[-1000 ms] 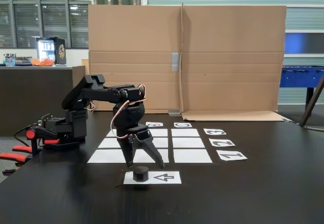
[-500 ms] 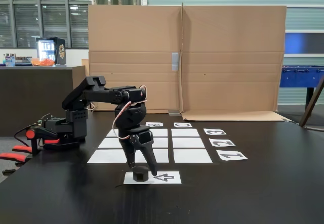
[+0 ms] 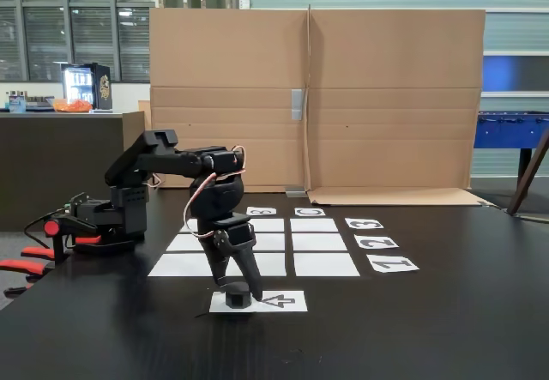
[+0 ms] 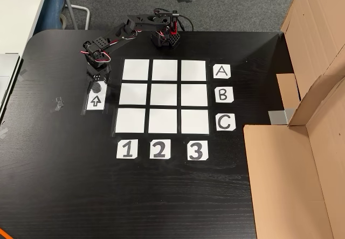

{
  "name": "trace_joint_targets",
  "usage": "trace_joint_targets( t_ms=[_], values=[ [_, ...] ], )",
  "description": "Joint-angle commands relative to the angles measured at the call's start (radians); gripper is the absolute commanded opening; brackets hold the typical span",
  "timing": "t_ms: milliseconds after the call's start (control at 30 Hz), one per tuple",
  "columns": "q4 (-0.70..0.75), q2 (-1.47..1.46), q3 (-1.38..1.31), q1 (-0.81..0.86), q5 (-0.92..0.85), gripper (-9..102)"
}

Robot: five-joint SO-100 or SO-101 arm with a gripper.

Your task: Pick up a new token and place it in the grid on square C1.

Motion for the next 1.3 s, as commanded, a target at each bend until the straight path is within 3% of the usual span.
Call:
trace_joint_targets(
  t_ms=[0, 167, 433, 1267],
  values=[
    [-0.006, 0.002, -0.020, 0.015, 0.018, 33],
    [-0.023, -0.005, -0.020, 0.012, 0.018, 8],
    [-0.026, -0.005, -0.020, 0.014, 0.018, 0],
    [0.002, 0.272, 0.005, -0.029, 0.000, -1]
  ],
)
